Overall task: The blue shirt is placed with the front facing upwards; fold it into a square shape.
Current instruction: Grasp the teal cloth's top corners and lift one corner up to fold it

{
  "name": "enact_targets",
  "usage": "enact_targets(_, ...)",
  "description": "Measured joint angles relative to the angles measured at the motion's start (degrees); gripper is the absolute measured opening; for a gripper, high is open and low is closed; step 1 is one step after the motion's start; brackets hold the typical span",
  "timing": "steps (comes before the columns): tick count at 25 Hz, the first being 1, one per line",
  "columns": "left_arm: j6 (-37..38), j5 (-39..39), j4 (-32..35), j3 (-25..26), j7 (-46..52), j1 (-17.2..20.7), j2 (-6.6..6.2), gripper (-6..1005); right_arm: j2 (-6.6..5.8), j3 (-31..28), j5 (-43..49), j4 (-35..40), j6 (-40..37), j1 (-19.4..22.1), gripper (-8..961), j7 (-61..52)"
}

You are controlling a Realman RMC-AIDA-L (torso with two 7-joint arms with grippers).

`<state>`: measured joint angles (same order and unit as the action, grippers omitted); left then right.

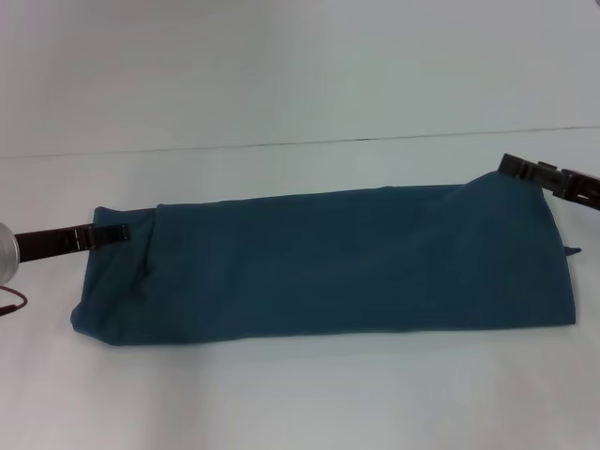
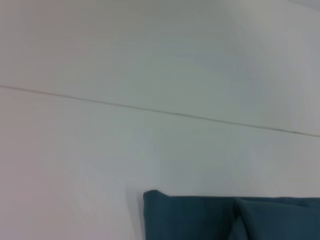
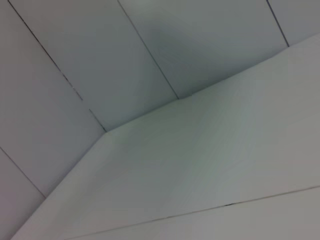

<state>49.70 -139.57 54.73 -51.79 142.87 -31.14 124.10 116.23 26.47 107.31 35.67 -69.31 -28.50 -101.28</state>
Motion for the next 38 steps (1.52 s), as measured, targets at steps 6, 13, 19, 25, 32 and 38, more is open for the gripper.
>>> enact_targets(6,0.32,-3.45,-0.06,-1.55,3.15,-0.26,-0.07,817,-0.29,-0.06,0.0,0.02,-0.58,0.86,920,-0.15)
enact_targets(13,0.13,-5.49,-0.86,-2.12,4.12,-0.32,-0.02,909,0.01,-0.11,0.0,0.02,-1.64,1.74,919,-0.15)
enact_targets(19,-0.1,-5.8,-2.26,-2.16,4.1,-0.8,-0.02,908,0.16,-0.19,0.01,0.01,-2.67,2.16,918,-0.15)
enact_targets(25,-0.34,-6.47,-2.35,-2.17,4.04,-1.02,-0.07,907,0.23,-0.29,0.01,0.08,-3.08,2.22,917,-0.15)
enact_targets(32,-1.56,-7.47,-4.17,-2.16,4.1,-1.58,-0.12,905,0.33,-0.29,0.01,0.71,-3.57,2.38,917,-0.57)
enact_targets(38,-1.47,-7.47,-6.74,-2.08,3.91,-3.31,-0.43,904,0.31,-0.34,0.01,0.8,-3.57,2.4,916,-0.65)
